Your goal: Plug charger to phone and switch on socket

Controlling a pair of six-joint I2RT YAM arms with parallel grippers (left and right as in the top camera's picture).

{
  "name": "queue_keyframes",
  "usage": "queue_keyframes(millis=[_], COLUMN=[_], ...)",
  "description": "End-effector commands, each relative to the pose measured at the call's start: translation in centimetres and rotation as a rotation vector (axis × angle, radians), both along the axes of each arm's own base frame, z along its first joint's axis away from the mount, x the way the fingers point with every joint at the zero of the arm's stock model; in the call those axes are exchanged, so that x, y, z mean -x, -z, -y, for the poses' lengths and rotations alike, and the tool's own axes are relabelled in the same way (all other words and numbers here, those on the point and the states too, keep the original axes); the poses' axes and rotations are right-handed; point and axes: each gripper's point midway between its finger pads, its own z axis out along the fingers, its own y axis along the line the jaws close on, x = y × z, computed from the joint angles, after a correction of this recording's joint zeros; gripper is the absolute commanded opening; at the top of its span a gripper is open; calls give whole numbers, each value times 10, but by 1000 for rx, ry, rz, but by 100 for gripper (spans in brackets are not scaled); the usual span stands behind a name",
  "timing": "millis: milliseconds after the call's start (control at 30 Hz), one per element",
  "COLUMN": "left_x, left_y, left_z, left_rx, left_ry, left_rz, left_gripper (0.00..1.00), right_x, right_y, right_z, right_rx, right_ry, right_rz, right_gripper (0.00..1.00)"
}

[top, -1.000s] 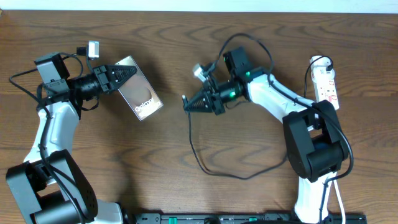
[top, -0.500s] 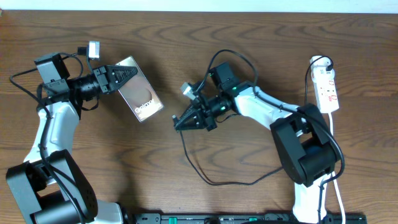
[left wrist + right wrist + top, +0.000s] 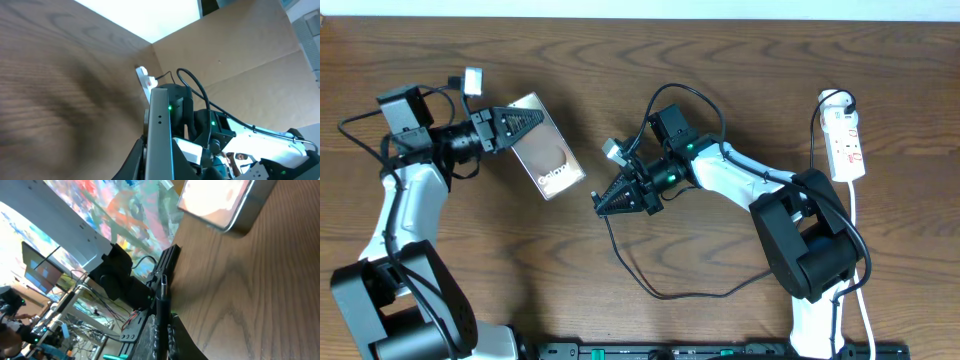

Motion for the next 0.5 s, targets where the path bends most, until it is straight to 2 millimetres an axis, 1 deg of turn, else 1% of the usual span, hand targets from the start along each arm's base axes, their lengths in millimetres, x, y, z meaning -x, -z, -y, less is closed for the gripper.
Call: queue_keyframes(millis=[0, 67, 200, 467], left_x=[8, 10, 13, 13], left_y=[-6, -6, -6, -6], left_z=[19, 28, 40, 41], left_rx=[26, 18, 10, 11], left_ry=[84, 111, 144, 149], left_rz=[34, 57, 80, 79], left_gripper=[7, 8, 8, 7], right_x=[4, 4, 4, 3], right_y=[-11, -11, -10, -10], right_z=[0, 0, 0, 0], right_rx=[-22, -22, -22, -23], right_ry=[-7, -7, -8, -6], right_rz=[27, 27, 27, 34], right_gripper=[1, 1, 1, 1])
